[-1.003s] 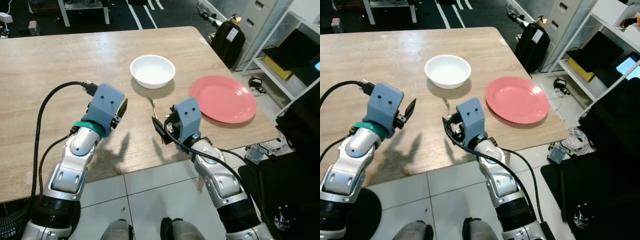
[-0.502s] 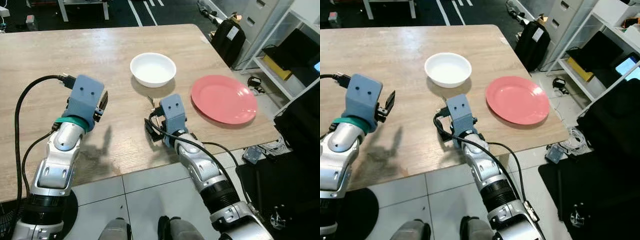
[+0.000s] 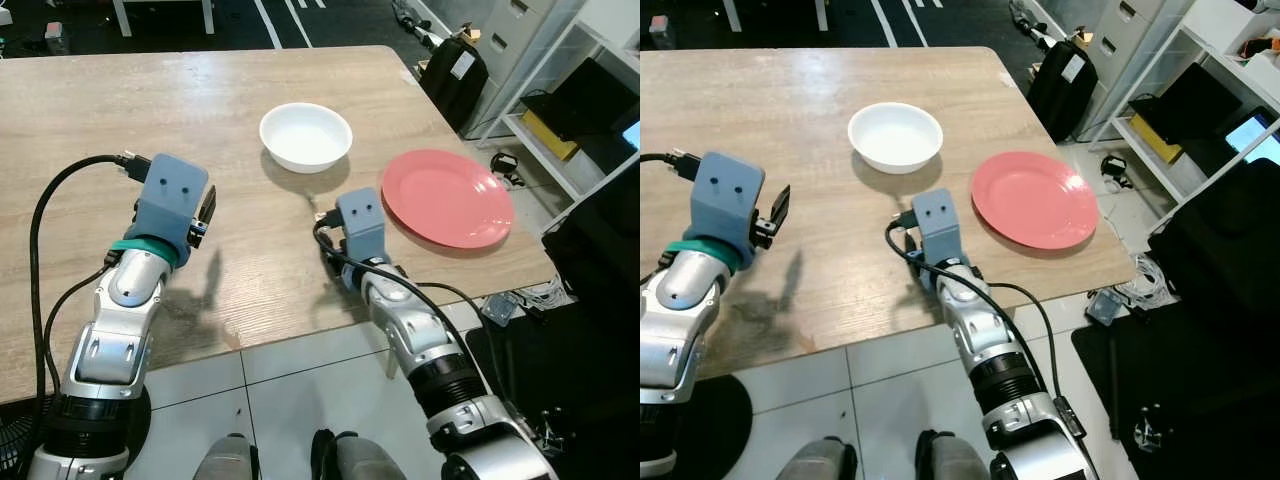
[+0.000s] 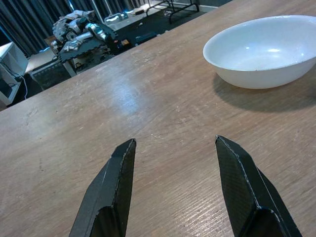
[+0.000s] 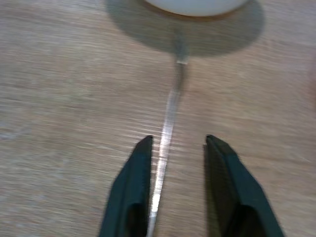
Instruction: Setting the table
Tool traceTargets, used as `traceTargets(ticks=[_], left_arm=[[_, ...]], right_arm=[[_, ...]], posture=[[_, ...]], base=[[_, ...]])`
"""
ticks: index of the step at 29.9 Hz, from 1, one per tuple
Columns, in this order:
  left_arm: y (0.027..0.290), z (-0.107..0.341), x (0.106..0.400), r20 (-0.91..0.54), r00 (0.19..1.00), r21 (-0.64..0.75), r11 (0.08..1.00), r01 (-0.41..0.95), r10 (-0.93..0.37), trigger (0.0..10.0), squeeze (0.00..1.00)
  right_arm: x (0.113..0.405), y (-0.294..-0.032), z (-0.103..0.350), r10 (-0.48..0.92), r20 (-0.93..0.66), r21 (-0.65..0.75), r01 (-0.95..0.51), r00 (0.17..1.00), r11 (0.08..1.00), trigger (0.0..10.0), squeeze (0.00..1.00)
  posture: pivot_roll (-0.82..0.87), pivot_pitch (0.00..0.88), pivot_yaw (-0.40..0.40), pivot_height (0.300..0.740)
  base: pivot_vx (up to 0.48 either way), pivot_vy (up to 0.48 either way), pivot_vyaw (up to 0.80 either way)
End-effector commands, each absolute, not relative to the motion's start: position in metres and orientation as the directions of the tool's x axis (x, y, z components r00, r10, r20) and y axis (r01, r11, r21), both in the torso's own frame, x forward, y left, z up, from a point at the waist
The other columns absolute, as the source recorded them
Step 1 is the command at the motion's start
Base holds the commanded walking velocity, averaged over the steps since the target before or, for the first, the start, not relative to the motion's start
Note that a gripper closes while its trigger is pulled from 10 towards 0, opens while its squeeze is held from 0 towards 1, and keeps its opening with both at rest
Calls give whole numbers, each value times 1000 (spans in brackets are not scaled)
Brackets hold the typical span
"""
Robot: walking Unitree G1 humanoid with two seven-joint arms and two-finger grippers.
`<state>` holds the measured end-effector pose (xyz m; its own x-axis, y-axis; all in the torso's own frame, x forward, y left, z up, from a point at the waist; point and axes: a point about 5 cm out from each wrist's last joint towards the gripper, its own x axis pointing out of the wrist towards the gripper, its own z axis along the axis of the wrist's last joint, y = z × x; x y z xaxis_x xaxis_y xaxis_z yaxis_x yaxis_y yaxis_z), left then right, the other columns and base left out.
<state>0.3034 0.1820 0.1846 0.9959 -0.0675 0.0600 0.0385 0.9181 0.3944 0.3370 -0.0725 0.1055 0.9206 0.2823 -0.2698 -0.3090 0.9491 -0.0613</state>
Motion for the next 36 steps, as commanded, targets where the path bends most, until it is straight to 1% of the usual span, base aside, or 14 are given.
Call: traceTargets(ticks=[1, 3, 12, 16, 19, 20, 21, 22, 24, 26, 29, 33, 35, 36], left_arm=[[180, 181, 301, 46, 997, 396, 917, 42, -65, 10000, 0], [180, 180, 301, 42, 997, 394, 918, 43, -65, 10000, 0], [181, 180, 300, 37, 997, 396, 917, 46, -66, 10000, 0], [181, 180, 300, 34, 997, 398, 916, 46, -65, 10000, 0], [178, 179, 301, 30, 997, 396, 917, 56, -73, 10000, 0], [176, 179, 301, 29, 996, 394, 917, 61, -79, 10000, 0], [176, 179, 301, 29, 996, 394, 917, 61, -79, 10000, 0], [175, 178, 301, 29, 996, 394, 917, 65, -83, 10000, 0], [174, 178, 302, 29, 996, 392, 917, 70, -88, 10000, 0], [171, 179, 304, 32, 995, 387, 919, 75, -95, 10000, 0], [171, 179, 304, 32, 995, 387, 919, 75, -95, 10000, 0], [167, 179, 308, 36, 994, 383, 920, 82, -104, 10000, 0], [165, 179, 312, 42, 993, 380, 921, 87, -111, 10000, 0], [165, 179, 312, 42, 993, 380, 921, 87, -111, 10000, 0]], right_arm=[[326, -93, 74, 220, -405, -44, -260, 888, 965, 0, 0], [325, -102, 74, 200, -399, -29, -231, 895, 973, 0, 0], [325, -112, 80, 172, -364, -1, -185, 915, 983, 0, 0], [325, -111, 98, 217, -264, 55, -210, 940, 976, 0, 0], [319, -105, 137, 331, -44, 83, -327, 942, 941, 0, 0], [316, -104, 149, 354, 23, 74, -355, 935, 932, 1922, 0], [316, -104, 149, 354, 23, 74, -355, 935, 932, 1922, 0], [314, -104, 157, 365, 61, 66, -369, 929, 927, 10000, 0], [312, -106, 165, 354, 106, 71, -362, 929, 929, 10000, 0], [310, -115, 180, 279, 186, 78, -297, 942, 952, 10000, 0], [310, -115, 180, 279, 186, 78, -297, 942, 952, 10000, 0], [306, -130, 190, 156, 248, 80, -181, 956, 980, 10000, 0], [302, -150, 191, 29, 267, 83, -53, 963, 995, 10000, 0], [302, -150, 191, 29, 267, 83, -53, 963, 995, 10000, 0]], posture=[[151, 85, -60, 740], [150, 87, -55, 740], [151, 89, -46, 740], [153, 86, -39, 740], [151, 72, -26, 740], [149, 71, -24, 740], [149, 71, -24, 740], [149, 71, -24, 740], [139, 65, -19, 740], [133, 60, -14, 740], [133, 60, -14, 740], [103, 35, 6, 740], [92, 20, 15, 740], [92, 20, 15, 740]], base=[[0, 0, 0], [0, 0, 0], [0, 0, 0], [0, 0, 0], [0, 0, 0], [0, 0, 0], [0, 0, 0], [0, 0, 0], [0, 0, 0], [0, 0, 0], [0, 0, 0], [0, 0, 0], [0, 0, 0], [0, 0, 0]])
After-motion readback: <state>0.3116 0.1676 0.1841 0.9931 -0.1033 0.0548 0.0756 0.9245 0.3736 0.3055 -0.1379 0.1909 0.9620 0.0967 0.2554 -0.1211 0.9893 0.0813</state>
